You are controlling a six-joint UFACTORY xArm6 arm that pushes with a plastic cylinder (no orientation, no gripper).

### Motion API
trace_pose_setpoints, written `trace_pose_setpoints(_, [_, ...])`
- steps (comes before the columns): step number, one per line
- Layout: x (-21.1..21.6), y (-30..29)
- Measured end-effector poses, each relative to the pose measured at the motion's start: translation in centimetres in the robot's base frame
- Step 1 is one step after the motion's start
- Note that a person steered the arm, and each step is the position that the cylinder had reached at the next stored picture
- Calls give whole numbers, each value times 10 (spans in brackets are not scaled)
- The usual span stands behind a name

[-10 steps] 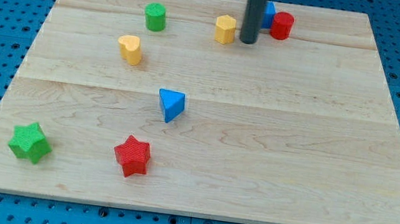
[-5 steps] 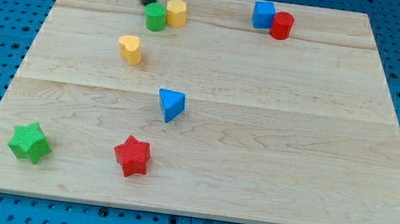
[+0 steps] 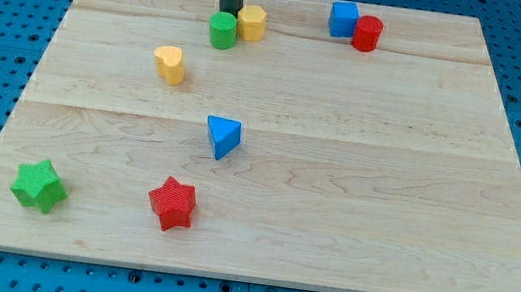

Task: Move the yellow hexagon to the left of the cube

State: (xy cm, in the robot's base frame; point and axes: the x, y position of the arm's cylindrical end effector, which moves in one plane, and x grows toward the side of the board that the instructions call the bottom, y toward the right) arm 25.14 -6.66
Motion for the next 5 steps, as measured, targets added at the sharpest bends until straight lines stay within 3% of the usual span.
trace_pose_setpoints(3, [61,14])
trace_pose_setpoints(4, [63,22])
trace_pose_setpoints(5, [26,21])
